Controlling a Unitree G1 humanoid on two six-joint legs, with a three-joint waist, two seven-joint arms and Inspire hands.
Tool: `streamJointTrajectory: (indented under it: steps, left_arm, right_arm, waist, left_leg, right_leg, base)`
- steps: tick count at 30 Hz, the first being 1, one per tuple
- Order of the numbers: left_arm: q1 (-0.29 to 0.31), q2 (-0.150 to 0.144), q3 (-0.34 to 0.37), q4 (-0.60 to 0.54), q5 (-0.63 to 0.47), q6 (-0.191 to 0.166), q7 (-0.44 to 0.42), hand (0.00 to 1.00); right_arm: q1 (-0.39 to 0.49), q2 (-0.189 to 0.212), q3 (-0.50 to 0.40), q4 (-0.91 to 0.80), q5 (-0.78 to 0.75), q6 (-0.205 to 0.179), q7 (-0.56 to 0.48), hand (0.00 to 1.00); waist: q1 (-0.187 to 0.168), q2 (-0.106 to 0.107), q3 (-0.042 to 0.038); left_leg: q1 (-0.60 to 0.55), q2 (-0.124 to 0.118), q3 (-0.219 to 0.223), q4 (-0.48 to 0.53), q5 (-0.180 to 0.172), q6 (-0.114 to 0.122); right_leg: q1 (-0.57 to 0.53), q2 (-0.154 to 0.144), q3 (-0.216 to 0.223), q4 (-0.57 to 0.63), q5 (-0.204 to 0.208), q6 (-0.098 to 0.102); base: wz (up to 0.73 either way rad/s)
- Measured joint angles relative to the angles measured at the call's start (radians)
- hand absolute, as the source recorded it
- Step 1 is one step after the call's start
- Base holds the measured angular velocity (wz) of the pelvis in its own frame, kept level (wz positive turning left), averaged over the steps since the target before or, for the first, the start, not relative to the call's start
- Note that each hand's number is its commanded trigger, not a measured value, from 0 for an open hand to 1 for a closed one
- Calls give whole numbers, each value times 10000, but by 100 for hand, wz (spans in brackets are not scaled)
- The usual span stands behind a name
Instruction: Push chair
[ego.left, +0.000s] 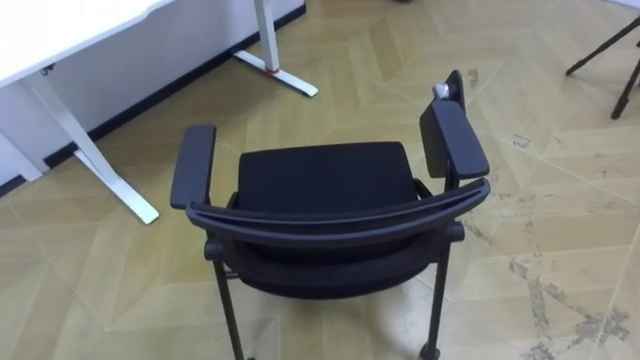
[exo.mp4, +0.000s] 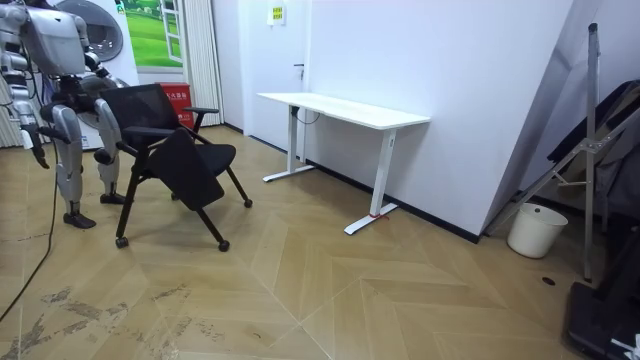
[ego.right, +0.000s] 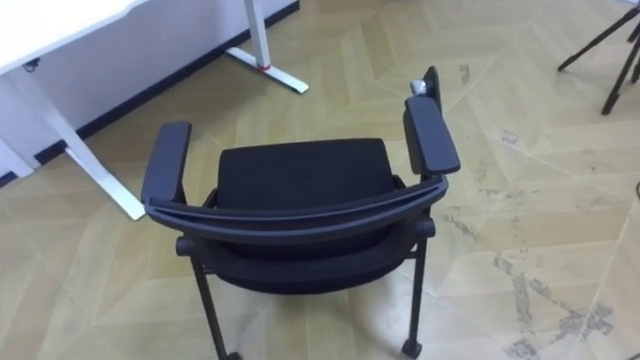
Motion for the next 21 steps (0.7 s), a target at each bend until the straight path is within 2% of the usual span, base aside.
streamJointTrajectory:
  steps: [4, 6, 9, 11, 15, 19, 21]
  left_arm:
    - [-280, 313, -11, -904, 570, -148, 404, 0]
    - [-430, 421, -23, -1277, 1365, -158, 634, 0]
    - [-575, 461, -23, -1921, 2666, -138, 754, 0]
    - [-589, 481, -54, -2356, 3091, -124, 769, 0]
    - [-594, 485, -526, -3709, 4444, 169, 780, 0]
    - [-593, 478, -972, -4741, 5079, 277, 778, 0]
    - [-607, 480, -1154, -5247, 5428, 387, 779, 0]
  right_arm:
    - [-12, -20, 1, -67, -81, -10, 30, 0]
    - [32, -42, 0, -67, -61, -3, 13, 0]
    - [-27, -40, -5, -83, -242, 1, 24, 0]
    - [-12, -40, -3, -223, -378, -1, 89, 0]
    - [-1, -36, 124, -347, -367, 1, 131, 0]
    - [59, -30, 211, -340, -337, 67, 130, 0]
    - [78, -8, 278, -333, -218, 79, 119, 0]
  waist:
    - [-26, 61, -29]
    - [-46, 67, -34]
    - [-60, 36, -35]
    - [-155, 29, -39]
    - [-267, 32, -39]
    - [-376, 39, -40]
    - [-541, 26, -36]
  left_leg:
    - [2, 0, 25, -27, 0, 0]
    - [-2, 0, 23, -19, 1, 1]
    - [-26, 0, 7, 2, 1, 2]
    - [-15, 1, -4, 11, 1, 2]
    - [-28, 0, -40, 21, 1, 1]
    - [-131, 1, -39, 25, 1, 1]
    - [-171, 1, -41, 69, 1, 1]
  right_leg:
    - [-26, 3, 28, -5, 0, 0]
    - [-7, 3, 53, 18, 0, 0]
    - [-22, 2, 48, 38, 0, -1]
    - [-8, 1, 41, 35, 0, -1]
    - [-16, 1, -1, -13, 0, -1]
    - [-13, 3, -7, -11, 1, -1]
    - [-57, 3, -14, -11, 1, -2]
  base:
    - [-2]
    - [0]
    - [0]
    - [0]
    - [1]
    - [0]
    - [0]
